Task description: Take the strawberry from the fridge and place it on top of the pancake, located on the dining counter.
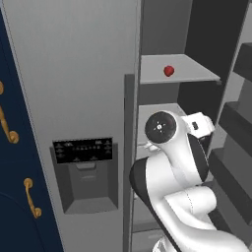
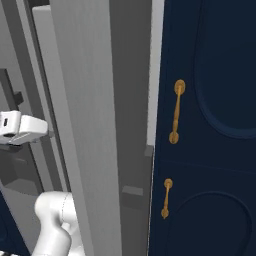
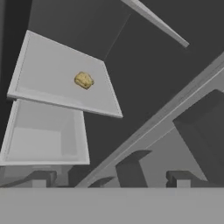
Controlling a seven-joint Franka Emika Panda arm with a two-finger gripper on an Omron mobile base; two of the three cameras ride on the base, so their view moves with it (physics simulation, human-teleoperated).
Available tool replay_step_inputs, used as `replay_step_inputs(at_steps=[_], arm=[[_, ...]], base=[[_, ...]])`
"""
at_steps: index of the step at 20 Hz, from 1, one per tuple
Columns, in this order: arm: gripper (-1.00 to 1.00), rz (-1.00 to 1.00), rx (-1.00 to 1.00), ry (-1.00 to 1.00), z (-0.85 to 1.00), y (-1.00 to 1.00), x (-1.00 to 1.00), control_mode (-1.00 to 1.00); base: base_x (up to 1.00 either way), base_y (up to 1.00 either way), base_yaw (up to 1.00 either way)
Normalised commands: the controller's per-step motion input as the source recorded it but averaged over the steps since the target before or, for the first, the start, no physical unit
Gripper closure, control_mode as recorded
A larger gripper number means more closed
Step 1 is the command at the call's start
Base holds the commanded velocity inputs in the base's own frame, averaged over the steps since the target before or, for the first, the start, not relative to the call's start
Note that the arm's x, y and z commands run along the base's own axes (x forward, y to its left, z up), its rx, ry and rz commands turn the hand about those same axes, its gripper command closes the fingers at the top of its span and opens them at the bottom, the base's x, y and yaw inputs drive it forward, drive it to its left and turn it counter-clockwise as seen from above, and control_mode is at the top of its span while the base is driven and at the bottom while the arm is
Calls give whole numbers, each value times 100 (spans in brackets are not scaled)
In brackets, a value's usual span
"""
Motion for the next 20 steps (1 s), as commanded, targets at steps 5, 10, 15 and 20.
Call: replay_step_inputs(at_steps=[5, 10, 15, 20], arm=[[-100, 8, 10, -9, 39, -25, -3, -100], [-100, 5, 14, -4, 71, -35, 18, -100], [-100, 0, 15, 5, 61, -13, 44, -100], [-100, 0, 5, 6, 1, 0, 85, -100]], base=[[0, -7, 0], [0, 0, 0], [0, 0, 0], [0, 0, 0]])
